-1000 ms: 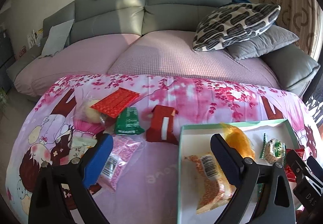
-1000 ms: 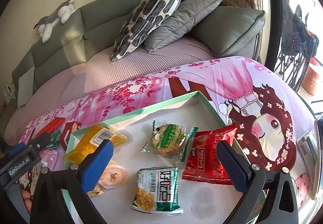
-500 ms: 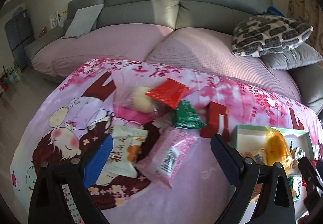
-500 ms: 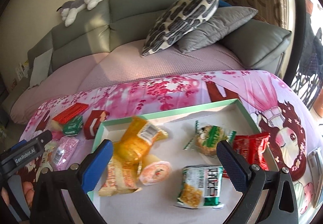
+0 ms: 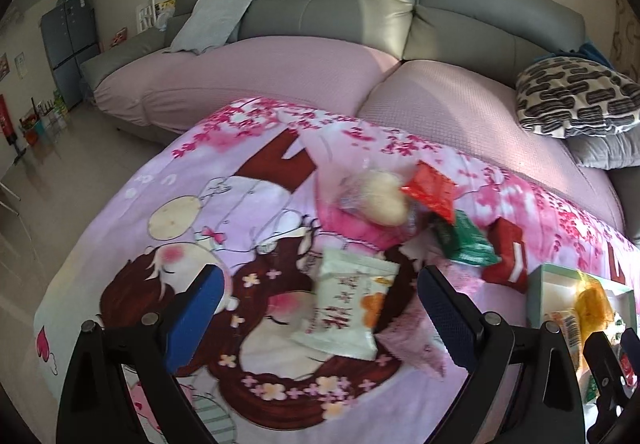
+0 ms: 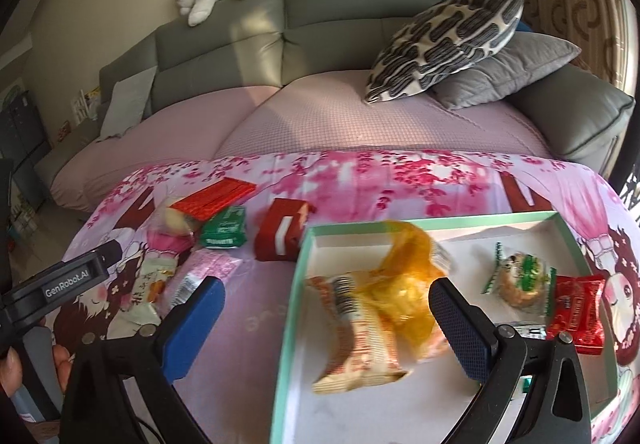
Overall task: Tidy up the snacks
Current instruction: 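Move both open tools back from the tray to the snack pile, then grasp the white-and-green biscuit packet with the left tool while the right tool grasps the pink barcode packet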
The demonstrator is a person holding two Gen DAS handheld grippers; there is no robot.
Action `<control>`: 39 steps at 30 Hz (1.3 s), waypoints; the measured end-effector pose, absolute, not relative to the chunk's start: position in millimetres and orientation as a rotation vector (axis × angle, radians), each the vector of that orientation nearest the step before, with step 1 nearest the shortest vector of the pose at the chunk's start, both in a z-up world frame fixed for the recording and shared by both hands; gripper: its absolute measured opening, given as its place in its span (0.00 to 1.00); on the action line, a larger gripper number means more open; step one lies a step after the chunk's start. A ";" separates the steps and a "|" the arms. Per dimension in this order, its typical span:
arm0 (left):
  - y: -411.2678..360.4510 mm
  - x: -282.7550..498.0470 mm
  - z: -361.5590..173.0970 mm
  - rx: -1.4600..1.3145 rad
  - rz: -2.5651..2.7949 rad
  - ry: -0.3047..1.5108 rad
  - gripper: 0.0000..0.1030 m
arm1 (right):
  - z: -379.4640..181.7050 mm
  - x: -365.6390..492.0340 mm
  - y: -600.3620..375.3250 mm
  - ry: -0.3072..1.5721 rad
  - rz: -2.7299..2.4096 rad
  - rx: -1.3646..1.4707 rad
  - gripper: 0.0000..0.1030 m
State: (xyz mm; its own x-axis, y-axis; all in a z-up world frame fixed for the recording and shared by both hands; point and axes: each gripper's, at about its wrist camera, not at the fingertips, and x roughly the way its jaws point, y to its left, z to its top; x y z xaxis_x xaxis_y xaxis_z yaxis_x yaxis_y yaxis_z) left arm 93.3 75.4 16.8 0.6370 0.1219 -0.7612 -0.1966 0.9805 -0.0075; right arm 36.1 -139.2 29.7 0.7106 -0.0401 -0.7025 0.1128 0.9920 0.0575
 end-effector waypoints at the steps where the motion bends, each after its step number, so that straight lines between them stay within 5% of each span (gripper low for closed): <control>1: 81.2 93.7 15.4 -0.097 0.191 0.867 0.95 | 28.6 36.8 -134.2 0.780 -0.079 0.094 1.00; 39: 123.5 119.5 -34.4 -0.123 0.175 1.035 0.95 | -29.1 79.7 -52.0 0.918 0.033 0.109 1.00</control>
State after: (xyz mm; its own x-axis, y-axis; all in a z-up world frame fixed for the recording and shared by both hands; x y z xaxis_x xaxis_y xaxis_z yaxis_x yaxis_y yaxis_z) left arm 119.5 123.5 -34.4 0.4985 0.0864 -0.8626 -0.2019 0.9792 -0.0186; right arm 79.7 -52.0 -29.1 0.6075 0.0753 -0.7908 0.0178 0.9940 0.1083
